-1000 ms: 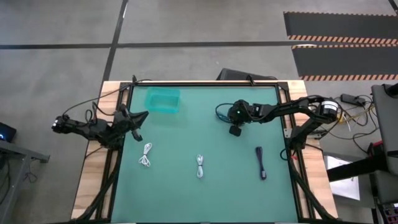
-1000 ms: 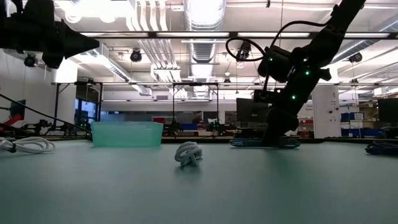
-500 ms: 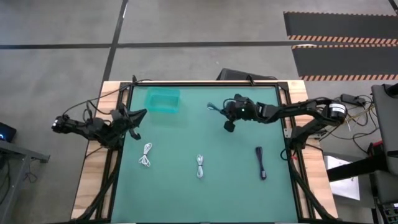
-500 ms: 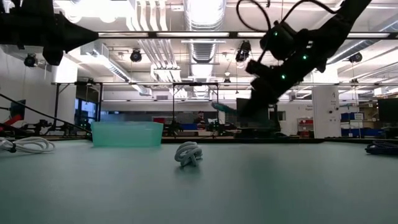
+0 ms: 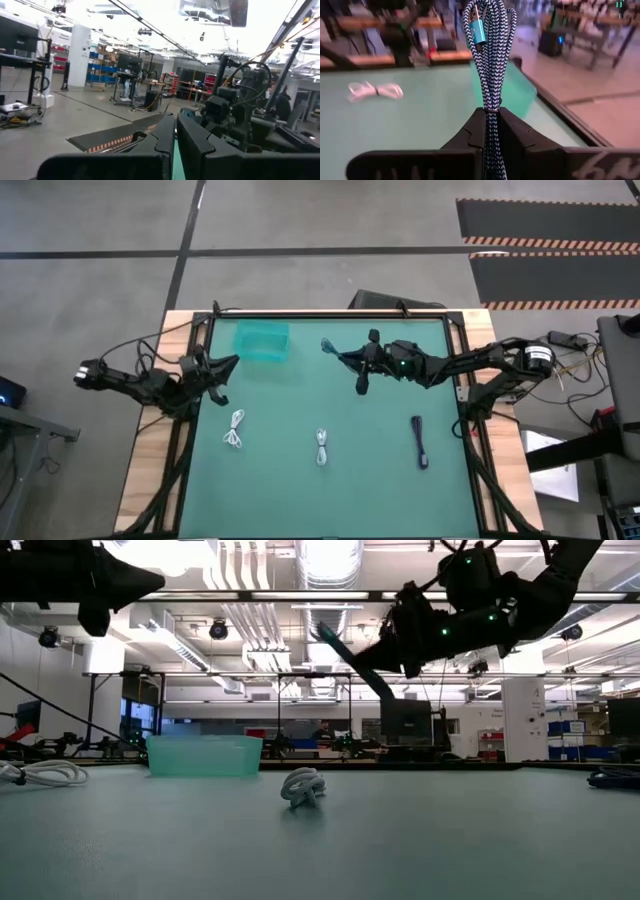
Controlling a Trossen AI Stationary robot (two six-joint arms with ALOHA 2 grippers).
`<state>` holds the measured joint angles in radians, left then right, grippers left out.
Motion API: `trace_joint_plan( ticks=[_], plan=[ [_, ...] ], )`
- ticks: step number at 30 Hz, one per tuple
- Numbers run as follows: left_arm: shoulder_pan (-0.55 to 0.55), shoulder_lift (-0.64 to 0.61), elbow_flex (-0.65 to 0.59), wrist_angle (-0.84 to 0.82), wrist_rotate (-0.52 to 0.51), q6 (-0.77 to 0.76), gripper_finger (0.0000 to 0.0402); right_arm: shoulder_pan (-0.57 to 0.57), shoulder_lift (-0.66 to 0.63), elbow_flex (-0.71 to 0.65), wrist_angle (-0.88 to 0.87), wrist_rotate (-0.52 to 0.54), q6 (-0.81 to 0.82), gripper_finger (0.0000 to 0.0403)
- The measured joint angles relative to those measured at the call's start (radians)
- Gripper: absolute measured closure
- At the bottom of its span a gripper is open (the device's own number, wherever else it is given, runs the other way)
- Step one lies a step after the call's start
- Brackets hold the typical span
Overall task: Pick and place USB-C Cables
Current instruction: Put the blue USB cable into the blue bin
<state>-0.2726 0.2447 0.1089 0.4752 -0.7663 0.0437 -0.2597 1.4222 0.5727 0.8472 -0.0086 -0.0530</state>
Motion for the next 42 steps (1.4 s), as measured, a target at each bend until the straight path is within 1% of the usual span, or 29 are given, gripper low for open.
trace_joint_plan(
  ticks=[3,7,10,14,17,23,27,31,37,39,42],
  plan=[
    [0.000,0.059,0.000,0.067,0.031,0.000,0.0398,0.016,0.019,-0.010,0.095,-0.005,0.010,0.0381],
    [0.000,0.143,0.009,0.149,0.034,0.012,0.0398,0.030,0.049,-0.011,0.206,-0.051,0.027,0.0381],
    [0.000,0.208,0.017,0.224,0.046,0.033,0.0398,0.042,0.079,-0.011,0.284,-0.055,0.030,0.0381],
    [0.000,0.287,0.040,0.313,0.077,0.071,0.0398,0.056,0.130,-0.011,0.404,-0.055,0.037,0.0380],
    [0.000,0.350,0.055,0.390,0.081,0.094,0.0398,0.062,0.182,-0.011,0.510,-0.070,0.058,0.0380],
    [0.003,0.507,0.114,0.442,0.083,0.105,0.0398,0.063,0.291,-0.011,0.724,-0.079,0.098,0.0380],
    [0.005,0.620,0.182,0.446,0.084,0.105,0.0398,0.063,0.318,-0.003,0.724,-0.078,0.101,0.0380],
    [0.005,0.736,0.260,0.441,0.110,0.160,0.0398,0.063,0.326,0.013,0.724,-0.079,0.105,0.0380],
    [0.015,0.894,0.366,0.442,0.144,0.232,0.0398,0.070,0.327,0.038,0.725,-0.133,0.101,0.0380],
    [0.035,0.941,0.386,0.442,0.204,0.232,0.0398,0.076,0.326,0.043,0.724,-0.134,0.089,0.0380],
    [0.086,0.992,0.393,0.441,0.390,0.210,0.0398,0.089,0.324,0.044,0.724,-0.135,0.073,0.0380]
  ],
)
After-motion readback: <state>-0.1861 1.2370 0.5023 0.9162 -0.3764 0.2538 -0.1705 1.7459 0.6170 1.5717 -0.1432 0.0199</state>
